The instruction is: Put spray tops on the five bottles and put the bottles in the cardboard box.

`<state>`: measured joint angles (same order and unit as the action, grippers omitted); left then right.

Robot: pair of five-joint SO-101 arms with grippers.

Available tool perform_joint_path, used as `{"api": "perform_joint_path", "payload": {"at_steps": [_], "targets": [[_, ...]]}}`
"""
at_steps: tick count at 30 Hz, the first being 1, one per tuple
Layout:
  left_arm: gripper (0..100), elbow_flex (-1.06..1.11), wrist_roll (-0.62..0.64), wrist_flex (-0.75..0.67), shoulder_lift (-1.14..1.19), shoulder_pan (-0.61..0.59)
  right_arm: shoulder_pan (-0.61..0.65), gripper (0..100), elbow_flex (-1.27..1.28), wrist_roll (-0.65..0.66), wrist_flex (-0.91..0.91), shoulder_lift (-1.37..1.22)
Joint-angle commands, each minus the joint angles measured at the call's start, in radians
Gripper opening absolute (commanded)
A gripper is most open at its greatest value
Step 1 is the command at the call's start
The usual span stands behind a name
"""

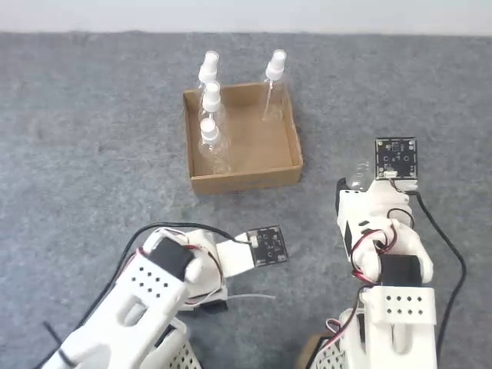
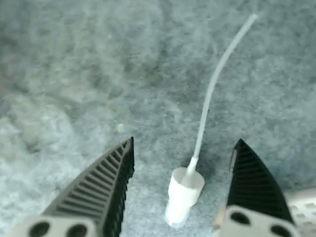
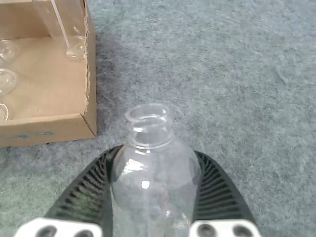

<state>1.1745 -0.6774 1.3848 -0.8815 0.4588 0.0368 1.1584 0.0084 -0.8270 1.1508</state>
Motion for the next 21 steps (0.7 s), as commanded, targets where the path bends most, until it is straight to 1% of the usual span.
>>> {"api": "perform_joint_path", "payload": {"at_steps": [1, 5, 9, 16, 18, 21], "targets": [[27, 0.018, -0.009, -0.078, 0.087, 0.044, -0.012, 5.2, 0.003, -0.009, 0.027, 0.021], [23, 0.061, -0.009, -0.175, 0.169, 0.061, -0.012, 5.2, 0.003, -0.009, 0.027, 0.019], [17, 0.064, -0.008, -0.219, 0.229, 0.055, -0.012, 5.2, 0.003, -0.009, 0.027, 0.019], [4, 0.039, -0.006, -0.207, 0.250, 0.049, -0.012, 5.2, 0.003, -0.009, 0.027, 0.019], [3, 0.021, -0.008, -0.190, 0.249, 0.023, -0.012, 5.2, 0.003, -0.009, 0.027, 0.019], [3, -0.030, -0.006, -0.149, 0.245, -0.057, -0.012, 5.2, 0.003, -0.009, 0.027, 0.019]]}}
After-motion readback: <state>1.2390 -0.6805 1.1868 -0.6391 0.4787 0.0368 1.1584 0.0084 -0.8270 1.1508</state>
